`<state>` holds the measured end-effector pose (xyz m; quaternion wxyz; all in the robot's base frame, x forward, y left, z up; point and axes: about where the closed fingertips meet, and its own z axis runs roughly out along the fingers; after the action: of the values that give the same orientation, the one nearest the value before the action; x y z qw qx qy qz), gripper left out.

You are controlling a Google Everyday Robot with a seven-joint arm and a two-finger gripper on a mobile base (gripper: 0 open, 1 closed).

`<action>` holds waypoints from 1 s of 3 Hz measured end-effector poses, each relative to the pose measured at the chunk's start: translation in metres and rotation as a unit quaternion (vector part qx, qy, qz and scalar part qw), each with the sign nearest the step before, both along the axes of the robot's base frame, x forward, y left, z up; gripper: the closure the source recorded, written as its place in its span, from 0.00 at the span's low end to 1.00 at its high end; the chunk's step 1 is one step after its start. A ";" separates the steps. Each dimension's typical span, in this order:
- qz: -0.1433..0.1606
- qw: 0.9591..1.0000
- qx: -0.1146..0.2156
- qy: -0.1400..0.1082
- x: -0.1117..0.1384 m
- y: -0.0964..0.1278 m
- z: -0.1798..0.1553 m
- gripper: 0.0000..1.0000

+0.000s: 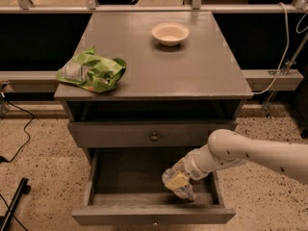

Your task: Place blue plastic bottle into middle drawer

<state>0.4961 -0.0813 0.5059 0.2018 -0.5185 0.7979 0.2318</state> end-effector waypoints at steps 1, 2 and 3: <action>0.001 1.000 0.000 0.002 -0.001 0.001 -0.002 0.84; 0.002 1.000 0.000 0.003 -0.002 0.002 -0.003 0.61; 0.004 1.000 0.001 0.004 -0.002 0.003 -0.004 0.37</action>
Offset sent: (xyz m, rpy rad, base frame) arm -0.0009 0.0009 -0.0019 -0.0003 0.0038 0.0027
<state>0.4936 -0.0780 0.5023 0.1981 -0.5204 0.7967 0.2352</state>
